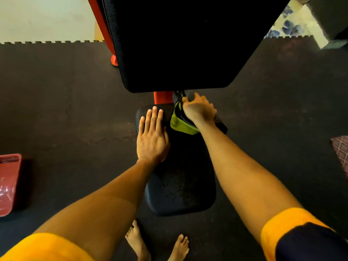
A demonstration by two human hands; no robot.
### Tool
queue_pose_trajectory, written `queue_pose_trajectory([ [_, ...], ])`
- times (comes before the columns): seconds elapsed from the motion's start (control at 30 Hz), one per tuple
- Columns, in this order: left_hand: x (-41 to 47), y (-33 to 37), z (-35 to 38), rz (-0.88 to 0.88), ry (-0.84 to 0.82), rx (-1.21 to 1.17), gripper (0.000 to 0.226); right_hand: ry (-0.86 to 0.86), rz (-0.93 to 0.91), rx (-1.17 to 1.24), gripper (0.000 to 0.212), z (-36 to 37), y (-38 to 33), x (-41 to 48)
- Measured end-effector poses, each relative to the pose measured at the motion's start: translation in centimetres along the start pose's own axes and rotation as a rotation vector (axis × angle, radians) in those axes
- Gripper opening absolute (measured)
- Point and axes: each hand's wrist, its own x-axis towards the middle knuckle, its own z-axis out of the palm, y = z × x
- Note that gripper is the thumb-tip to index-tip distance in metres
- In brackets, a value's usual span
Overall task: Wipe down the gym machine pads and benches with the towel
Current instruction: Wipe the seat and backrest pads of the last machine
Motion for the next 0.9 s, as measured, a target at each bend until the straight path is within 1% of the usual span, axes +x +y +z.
queue_pose_trajectory([
  [0.03, 0.0, -0.1, 0.0, 0.003, -0.002, -0.002, 0.061, 0.028, -0.059, -0.107, 0.058, 0.7, -0.8, -0.5],
  [0.1, -0.1, -0.2, 0.0, 0.012, -0.006, 0.006, 0.062, 0.088, -0.332, -0.269, 0.055, 2.1, -1.6, -1.8],
  [0.13, -0.1, -0.2, 0.0, 0.015, -0.007, 0.005, 0.062, 0.09, -0.455, -0.297, 0.056, 2.2, -1.3, -2.2],
  [0.17, 0.0, -0.2, 0.0, 0.015, -0.008, -0.001, 0.062, 0.09, -0.52, -0.288, 0.059, 2.0, -0.8, -2.1],
  [0.2, -0.1, -0.2, -0.1, 0.013, -0.009, -0.005, 0.062, 0.095, -0.523, -0.261, 0.062, 1.7, 0.0, -1.8],
  [0.23, -0.1, -0.2, -0.1, 0.01, -0.01, -0.005, 0.062, 0.097, -0.461, -0.221, 0.062, 1.1, 0.8, -1.2],
  [0.27, -0.1, -0.2, -0.1, 0.007, -0.014, -0.002, 0.063, 0.073, -0.357, -0.165, 0.061, 0.6, 1.5, -0.6],
  [0.33, 0.1, -0.2, -0.2, 0.005, -0.019, -0.001, 0.064, -0.017, -0.135, 0.044, 0.058, -0.3, 2.3, 0.3],
  [0.37, 0.1, -0.2, -0.2, 0.004, -0.02, -0.002, 0.064, -0.024, -0.066, 0.12, 0.055, -0.5, 2.4, 0.4],
  [0.4, 0.2, -0.1, -0.2, 0.0, -0.018, 0.0, 0.065, -0.003, -0.029, 0.14, 0.055, -0.5, 2.0, 0.2],
  [0.47, 0.2, -0.1, -0.2, -0.005, -0.015, 0.0, 0.066, 0.04, -0.016, 0.071, 0.058, 0.4, 1.2, -0.9],
  [0.5, 0.2, -0.1, -0.3, -0.005, -0.016, 0.001, 0.066, 0.077, -0.058, 0.003, 0.059, 1.2, 1.0, -1.7],
  [0.57, 0.1, -0.1, -0.3, 0.001, -0.02, -0.003, 0.067, 0.149, -0.22, -0.168, 0.061, 2.6, 1.6, -3.9],
  [0.6, 0.1, -0.1, -0.3, 0.005, -0.029, -0.01, 0.067, 0.158, -0.311, -0.226, 0.063, 2.9, 2.5, -5.1],
  [0.67, 0.0, -0.2, -0.4, 0.017, -0.038, -0.011, 0.068, 0.176, -0.45, -0.272, 0.066, 2.9, 5.0, -7.4],
  [0.7, 0.0, -0.2, -0.4, 0.023, -0.036, -0.007, 0.068, 0.18, -0.48, -0.265, 0.066, 2.9, 6.2, -8.5],
  [0.77, 0.0, -0.1, -0.6, 0.018, -0.032, -0.011, 0.069, 0.162, -0.43, -0.192, 0.064, 2.8, 7.6, -9.6],
  [0.9, 0.0, 0.3, -0.7, 0.008, -0.018, -0.011, 0.067, 0.075, -0.069, 0.089, 0.061, 1.4, 4.9, -4.8],
])
